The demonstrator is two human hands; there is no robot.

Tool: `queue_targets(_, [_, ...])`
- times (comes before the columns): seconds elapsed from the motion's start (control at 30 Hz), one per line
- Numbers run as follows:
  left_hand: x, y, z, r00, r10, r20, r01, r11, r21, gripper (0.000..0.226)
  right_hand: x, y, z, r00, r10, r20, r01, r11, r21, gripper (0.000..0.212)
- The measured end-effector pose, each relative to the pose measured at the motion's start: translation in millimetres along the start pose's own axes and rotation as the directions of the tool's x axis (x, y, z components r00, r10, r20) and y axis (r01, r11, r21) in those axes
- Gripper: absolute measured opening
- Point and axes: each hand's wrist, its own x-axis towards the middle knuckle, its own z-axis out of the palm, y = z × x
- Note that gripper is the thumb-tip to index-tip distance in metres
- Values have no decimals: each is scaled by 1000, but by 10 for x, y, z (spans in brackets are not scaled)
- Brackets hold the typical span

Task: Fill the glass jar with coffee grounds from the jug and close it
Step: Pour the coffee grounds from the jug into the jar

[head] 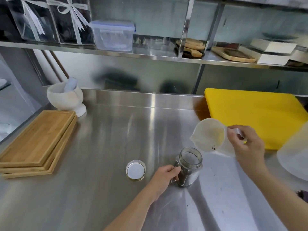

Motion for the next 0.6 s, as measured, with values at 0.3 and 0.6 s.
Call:
queue_targets(0.3, [10,2,4,999,-50,-18,50,999,13,36,-231,465,-20,725,669,-165,-561,711,423,14])
queue_targets(0.6, [-3,22,13,997,-71,-22,71,997,5,36,-493,747,80,590,800,-107,-668,559,491,12])
